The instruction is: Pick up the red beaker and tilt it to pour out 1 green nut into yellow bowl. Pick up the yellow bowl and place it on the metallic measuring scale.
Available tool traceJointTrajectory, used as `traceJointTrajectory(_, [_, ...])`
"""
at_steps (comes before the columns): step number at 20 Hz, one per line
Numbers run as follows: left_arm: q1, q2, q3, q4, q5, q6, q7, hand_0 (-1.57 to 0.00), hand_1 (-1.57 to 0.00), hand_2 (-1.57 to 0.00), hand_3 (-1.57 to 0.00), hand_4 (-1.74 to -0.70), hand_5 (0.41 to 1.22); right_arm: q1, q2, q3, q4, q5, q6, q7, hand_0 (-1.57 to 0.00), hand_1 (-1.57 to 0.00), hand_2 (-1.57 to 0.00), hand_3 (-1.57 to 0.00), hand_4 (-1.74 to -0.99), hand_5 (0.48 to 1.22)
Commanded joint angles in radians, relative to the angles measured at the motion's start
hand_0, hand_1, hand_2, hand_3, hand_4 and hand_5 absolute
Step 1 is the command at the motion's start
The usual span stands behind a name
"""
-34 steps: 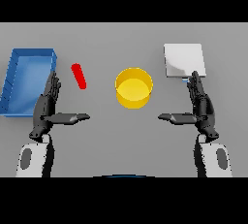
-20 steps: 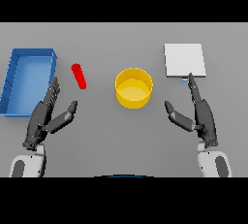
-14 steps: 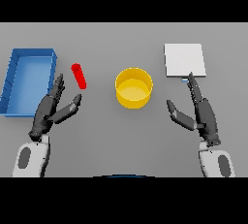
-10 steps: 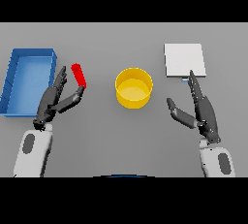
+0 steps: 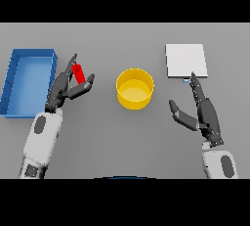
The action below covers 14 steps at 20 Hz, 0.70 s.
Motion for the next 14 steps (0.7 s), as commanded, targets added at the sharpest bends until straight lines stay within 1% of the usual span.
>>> traceJointTrajectory(1, [-0.014, -0.001, 0.005, 0.017, -0.001, 0.005, -0.001, 0.0, 0.0, 0.0, 0.0, -1.2, 0.663, 0.002, 0.007, 0.005, -0.008, -0.003, 0.001, 0.002, 0.0, 0.0, 0.0, 0.0, -1.231, 0.633])
traceJointTrajectory(4, [-0.055, -0.013, 0.013, 0.09, -0.01, 0.02, -0.007, 0.0, 0.0, 0.0, 0.0, -1.2, 0.671, 0.012, 0.01, 0.005, -0.017, -0.003, -0.002, 0.001, 0.0, 0.0, 0.0, 0.0, -1.238, 0.638])
traceJointTrajectory(5, [-0.086, -0.008, 0.027, 0.109, -0.007, 0.028, -0.005, 0.0, 0.0, 0.0, 0.0, -1.21, 0.673, 0.012, 0.004, 0.002, -0.02, -0.004, -0.001, 0.009, 0.0, 0.0, 0.0, 0.0, -1.24, 0.639])
traceJointTrajectory(7, [-0.111, -0.001, 0.051, 0.172, 0.007, 0.019, -0.051, 0.0, 0.0, 0.0, 0.0, -1.23, 0.687, 0.027, 0.004, 0.002, -0.022, 0.0, -0.005, -0.004, 0.0, 0.0, 0.0, 0.0, -1.242, 0.642])
traceJointTrajectory(8, [-0.124, -0.01, 0.06, 0.192, 0.016, 0.02, -0.074, 0.0, 0.0, 0.0, 0.0, -1.25, 0.695, 0.022, 0.0, -0.008, -0.023, -0.012, -0.003, 0.003, 0.0, 0.0, 0.0, 0.0, -1.245, 0.642])
traceJointTrajectory(9, [-0.127, -0.018, 0.073, 0.208, 0.032, 0.017, -0.113, 0.0, 0.0, 0.0, 0.0, -1.27, 0.7, 0.018, 0.001, -0.005, -0.025, -0.008, -0.005, 0.014, 0.0, 0.0, 0.0, 0.0, -1.244, 0.643])
traceJointTrajectory(11, [-0.143, -0.034, 0.096, 0.265, 0.046, 0.027, -0.161, 0.0, 0.0, -0.01, 0.0, -1.3, 0.719, 0.026, 0.006, 0.003, -0.033, -0.004, -0.004, 0.014, 0.0, 0.0, 0.0, 0.0, -1.246, 0.646])
traceJointTrajectory(12, [-0.15, -0.043, 0.101, 0.277, 0.053, 0.026, -0.172, 0.0, -0.01, -0.05, -0.04, -1.33, 0.738, 0.009, -0.001, -0.008, -0.025, -0.014, -0.002, 0.027, 0.0, 0.0, 0.0, 0.0, -1.244, 0.644])
traceJointTrajectory(13, [-0.164, -0.047, 0.113, 0.297, 0.059, 0.032, -0.178, -0.08, -0.09, -0.16, -0.13, -1.36, 0.761, 0.017, -0.002, -0.006, -0.025, -0.009, -0.003, 0.023, 0.0, 0.0, 0.0, 0.0, -1.242, 0.645])
traceJointTrajectory(14, [-0.168, -0.058, 0.117, 0.306, 0.06, 0.045, -0.195, -0.21, -0.23, -0.29, -0.25, -1.4, 0.787, 0.014, -0.004, -0.009, -0.032, -0.014, -0.001, 0.025, 0.0, 0.0, 0.0, 0.0, -1.24, 0.645])
